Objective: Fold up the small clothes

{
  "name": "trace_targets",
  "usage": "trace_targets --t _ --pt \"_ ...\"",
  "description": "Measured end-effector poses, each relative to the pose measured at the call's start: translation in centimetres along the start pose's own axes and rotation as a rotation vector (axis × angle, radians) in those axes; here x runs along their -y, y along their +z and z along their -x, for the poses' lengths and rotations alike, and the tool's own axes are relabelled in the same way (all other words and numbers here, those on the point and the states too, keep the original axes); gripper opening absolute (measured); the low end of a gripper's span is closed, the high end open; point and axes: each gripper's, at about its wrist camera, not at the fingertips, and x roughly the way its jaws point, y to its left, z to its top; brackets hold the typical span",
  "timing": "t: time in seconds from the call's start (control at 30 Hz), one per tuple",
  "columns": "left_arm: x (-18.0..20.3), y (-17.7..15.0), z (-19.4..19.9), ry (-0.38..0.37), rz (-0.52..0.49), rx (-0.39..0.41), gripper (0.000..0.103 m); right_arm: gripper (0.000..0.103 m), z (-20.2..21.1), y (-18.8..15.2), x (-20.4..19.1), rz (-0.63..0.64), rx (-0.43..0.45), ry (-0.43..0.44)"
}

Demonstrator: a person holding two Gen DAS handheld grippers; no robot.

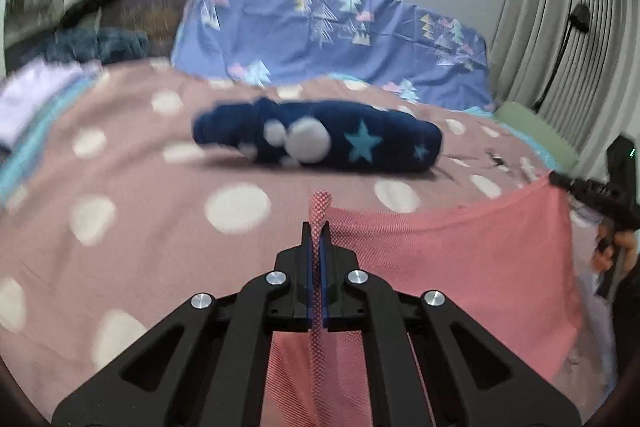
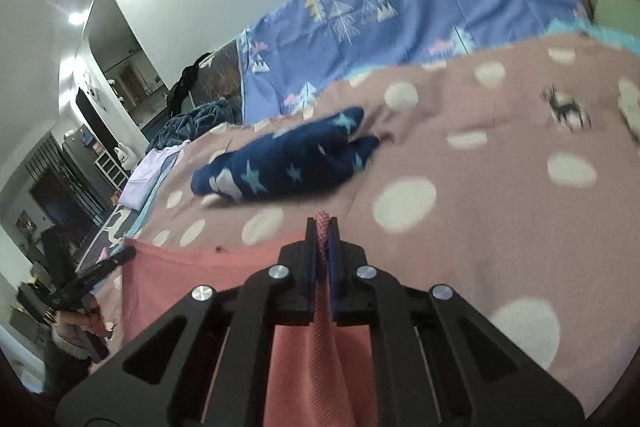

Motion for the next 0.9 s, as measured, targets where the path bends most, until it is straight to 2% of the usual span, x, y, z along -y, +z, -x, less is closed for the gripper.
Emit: trace_targets --t 0.07,0.1,0.13,0.17,0.2,0.27,0.4,0.53,0.6,0.73,0.83,0.9 --pt "-0.3 0.2 -1.8 0.026 -0.003 -0.039 0.005 0.011 -2.5 0.4 0.5 0.010 -0.046 -0.053" --pt "-0.4 -0.2 -3.4 0.049 -0.012 -0.082 0.011 0.020 -4.5 0.1 1.3 0.005 -0.101 -0.114" --pt "-0.5 -0.6 -4.5 0.079 -0.018 -0.117 0.027 0.023 -5.7 -0.3 2.1 -0.013 -0.145 -0.165" --pt "-0.7 -1.5 -5.5 0.108 -0.018 -0.151 0.031 0.023 -6.5 -0.9 2.8 -0.040 -0.181 -0.202" --pt "-0.7 -2.1 -5.8 0.108 -0.012 -0.169 0.032 0.023 -6.8 -1.6 3.5 -0.072 -0.203 -0.206" --pt "-0.8 -3.1 -5.2 0.078 -0.002 -0.167 0.035 0.023 -5.8 -2.9 4.7 -0.128 -0.193 -0.152" --pt "2.3 -4.1 -2.6 0.100 -0.100 -0.134 0.038 0.025 -2.7 -4.5 6.4 -0.146 -0.183 -0.129" --pt "10.6 -5.2 0.9 -0.080 -0.248 -0.096 0.050 0.025 -1.5 -5.6 7.1 -0.169 -0.203 -0.052" --pt "15.7 -6.7 1.7 -0.181 -0.330 -0.115 0.056 0.025 -1.3 -6.1 7.2 -0.170 -0.204 -0.027" --pt "23.6 -10.0 2.0 -0.313 -0.422 -0.169 0.057 0.025 -1.4 -6.9 7.9 -0.186 -0.184 0.045" --pt "28.0 -12.1 1.5 -0.358 -0.486 -0.214 0.060 0.025 -1.0 -7.2 8.7 -0.211 -0.178 0.098" --pt "30.3 -13.5 1.0 -0.352 -0.543 -0.247 0.060 0.025 -1.0 -7.1 8.8 -0.209 -0.183 0.117"
